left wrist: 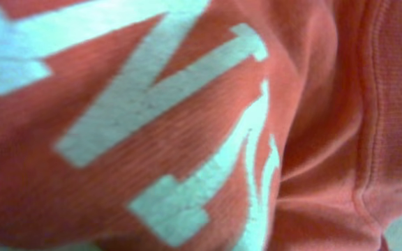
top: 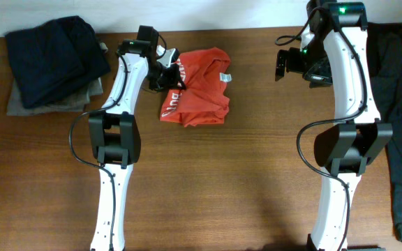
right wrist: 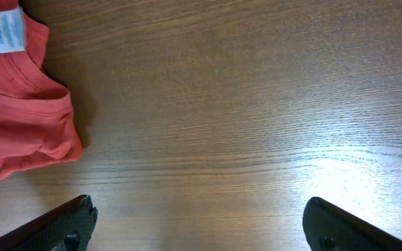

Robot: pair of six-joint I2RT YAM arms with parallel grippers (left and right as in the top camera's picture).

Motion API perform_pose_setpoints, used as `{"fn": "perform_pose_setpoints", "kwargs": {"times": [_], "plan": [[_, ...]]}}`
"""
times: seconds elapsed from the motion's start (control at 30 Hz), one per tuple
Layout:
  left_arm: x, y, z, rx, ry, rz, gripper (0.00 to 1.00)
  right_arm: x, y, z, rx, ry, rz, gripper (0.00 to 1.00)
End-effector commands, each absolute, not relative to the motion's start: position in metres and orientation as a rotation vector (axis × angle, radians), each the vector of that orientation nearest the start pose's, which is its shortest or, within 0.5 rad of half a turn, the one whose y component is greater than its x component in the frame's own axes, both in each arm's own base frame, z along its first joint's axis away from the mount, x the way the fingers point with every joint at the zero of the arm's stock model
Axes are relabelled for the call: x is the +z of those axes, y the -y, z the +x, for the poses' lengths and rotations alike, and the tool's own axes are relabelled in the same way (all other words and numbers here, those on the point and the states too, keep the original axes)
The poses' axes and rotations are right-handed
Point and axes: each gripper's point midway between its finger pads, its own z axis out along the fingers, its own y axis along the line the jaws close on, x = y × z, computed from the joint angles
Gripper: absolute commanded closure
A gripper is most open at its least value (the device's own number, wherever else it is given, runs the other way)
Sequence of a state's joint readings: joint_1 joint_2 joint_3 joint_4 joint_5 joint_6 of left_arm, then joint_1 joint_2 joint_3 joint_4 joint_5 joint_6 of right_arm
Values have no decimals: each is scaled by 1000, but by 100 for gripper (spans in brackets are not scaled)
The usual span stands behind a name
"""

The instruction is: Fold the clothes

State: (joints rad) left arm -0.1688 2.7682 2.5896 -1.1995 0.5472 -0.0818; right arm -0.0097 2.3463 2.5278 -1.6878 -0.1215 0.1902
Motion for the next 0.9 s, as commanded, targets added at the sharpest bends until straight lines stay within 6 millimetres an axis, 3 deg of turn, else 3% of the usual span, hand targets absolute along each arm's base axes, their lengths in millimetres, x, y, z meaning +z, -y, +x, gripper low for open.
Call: {"fn": "perform_pose_setpoints", "kwargs": {"times": [0.0, 0.2, 0.53, 0.67, 0.87], "plan": [[-32, 170, 532, -726, -2977, 193, 99, 155, -19, 449, 203, -3091, 295, 1], [-17, 165, 544, -654, -2934, 200, 99, 155, -19, 448, 202, -3096, 296, 1], [79, 125, 590, -387, -2698, 232, 99, 155, -29, 447, 203, -3101, 263, 1], [97, 107, 601, -332, -2648, 199, 99, 155, -39, 447, 203, -3105, 227, 1], [106, 87, 607, -308, -2619, 179, 99, 155, -51, 445, 202, -3110, 156, 1]]}}
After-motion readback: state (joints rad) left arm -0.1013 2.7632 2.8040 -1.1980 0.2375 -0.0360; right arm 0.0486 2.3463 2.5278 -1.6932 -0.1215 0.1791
